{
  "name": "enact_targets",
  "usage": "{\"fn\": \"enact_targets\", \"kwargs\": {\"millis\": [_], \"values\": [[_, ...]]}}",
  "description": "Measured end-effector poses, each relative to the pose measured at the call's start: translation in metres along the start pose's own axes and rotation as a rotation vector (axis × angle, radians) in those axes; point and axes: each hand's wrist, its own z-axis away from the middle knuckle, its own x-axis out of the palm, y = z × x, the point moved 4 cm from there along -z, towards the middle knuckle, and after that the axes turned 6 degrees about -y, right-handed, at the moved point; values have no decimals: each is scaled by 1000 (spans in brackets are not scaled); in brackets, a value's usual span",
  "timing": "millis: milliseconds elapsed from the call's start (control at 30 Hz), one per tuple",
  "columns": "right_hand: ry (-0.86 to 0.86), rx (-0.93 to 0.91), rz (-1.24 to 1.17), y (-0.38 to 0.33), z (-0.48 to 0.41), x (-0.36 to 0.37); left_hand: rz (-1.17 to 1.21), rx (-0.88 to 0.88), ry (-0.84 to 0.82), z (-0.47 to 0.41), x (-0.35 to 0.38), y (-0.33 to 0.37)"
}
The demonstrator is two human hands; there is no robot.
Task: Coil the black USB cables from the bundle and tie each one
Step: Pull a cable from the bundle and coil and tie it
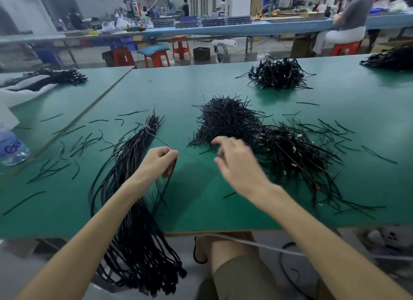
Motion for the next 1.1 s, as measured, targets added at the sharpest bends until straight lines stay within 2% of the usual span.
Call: {"fn": "enact_targets", "kwargs": {"millis": [67,133,300,433,500,567,700,800,933,1100], "values": [[-176,-57,-158,-23,1,29,11,71,-46,3,7,3],[-230,-117,-146,-40,2,51,39,97,-94,4,8,4],[-135,-202,-33,-61,2,73,69,142,-260,9,5,-7],[51,-378,57,-67,6,69,60,171,-238,10,4,-22],[77,-373,87,-61,8,66,58,173,-217,8,2,-26],[152,-300,77,-51,6,57,21,173,-202,5,2,-29],[251,59,-128,-10,-17,31,13,130,-161,2,0,-35],[284,278,-296,23,-28,16,68,139,-225,4,0,-33],[277,385,-398,38,-21,23,132,148,-393,11,2,-28],[255,447,-485,41,-14,39,118,131,-741,20,7,-27]]}}
